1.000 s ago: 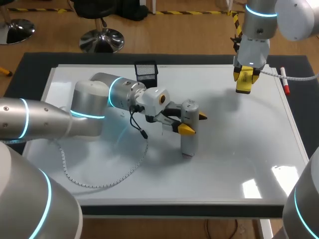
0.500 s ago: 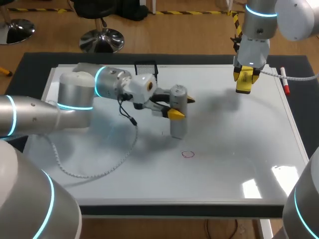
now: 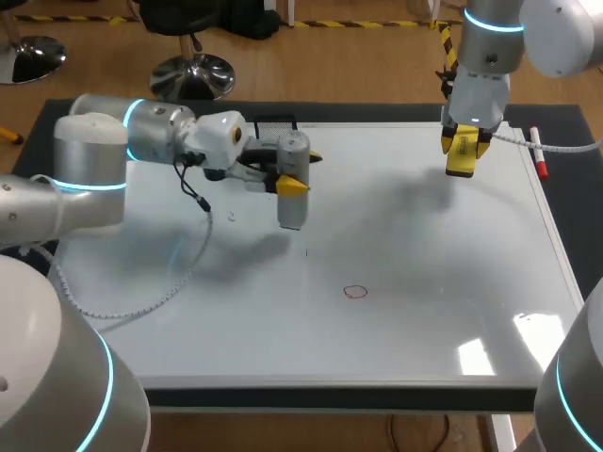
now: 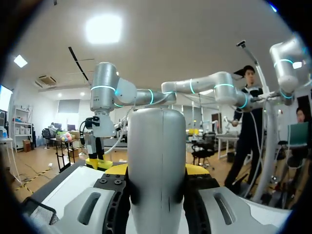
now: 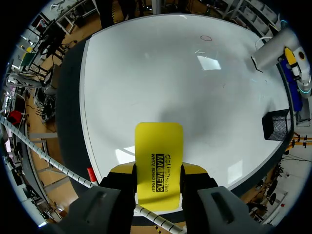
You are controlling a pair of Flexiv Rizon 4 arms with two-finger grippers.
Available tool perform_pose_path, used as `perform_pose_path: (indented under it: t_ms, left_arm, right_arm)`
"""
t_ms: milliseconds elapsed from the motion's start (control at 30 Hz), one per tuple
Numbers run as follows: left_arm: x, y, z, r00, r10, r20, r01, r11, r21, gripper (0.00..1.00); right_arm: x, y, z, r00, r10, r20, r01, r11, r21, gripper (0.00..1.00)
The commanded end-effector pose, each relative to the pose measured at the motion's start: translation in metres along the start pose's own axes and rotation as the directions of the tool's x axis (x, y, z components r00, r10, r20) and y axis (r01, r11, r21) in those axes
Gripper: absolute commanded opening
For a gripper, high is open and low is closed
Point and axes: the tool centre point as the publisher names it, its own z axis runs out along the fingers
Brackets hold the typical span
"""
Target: Pick up the inspection probe, press it on each red-marked spot on the whiteboard one by one, put down the probe, pick up the eraser, and wipe off all the red marks.
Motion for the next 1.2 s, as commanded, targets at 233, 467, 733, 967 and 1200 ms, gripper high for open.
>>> perform_pose_path:
  t_ms: [233, 467, 733, 967, 1200]
  left_arm:
    - [-0.017, -0.023, -0.056, 0.985, 0.032, 0.167, -0.023, 0.998, -0.055, 0.00]
    - [-0.032, -0.027, -0.093, 0.967, 0.038, 0.251, -0.021, 0.997, -0.069, 0.00]
    - [-0.044, -0.024, -0.123, 0.949, 0.029, 0.315, -0.009, 0.998, -0.067, 0.00]
    - [-0.056, -0.023, -0.140, 0.935, 0.022, 0.355, -0.001, 0.998, -0.060, 0.00]
    - [-0.063, -0.022, -0.152, 0.923, 0.019, 0.384, -0.001, 0.999, -0.046, 0.00]
  right_arm:
    - [0.001, 0.000, -0.001, 1.000, -0.002, -0.002, 0.002, 1.000, 0.003, 0.00]
    - [0.001, 0.000, -0.001, 1.000, -0.002, -0.002, 0.002, 1.000, 0.003, 0.00]
    - [0.001, 0.000, -0.001, 1.000, -0.002, -0.002, 0.002, 1.000, 0.003, 0.00]
    - [0.001, 0.000, -0.001, 1.000, -0.002, -0.002, 0.002, 1.000, 0.003, 0.00]
    - [0.001, 0.000, -0.001, 1.000, -0.002, -0.002, 0.002, 1.000, 0.003, 0.00]
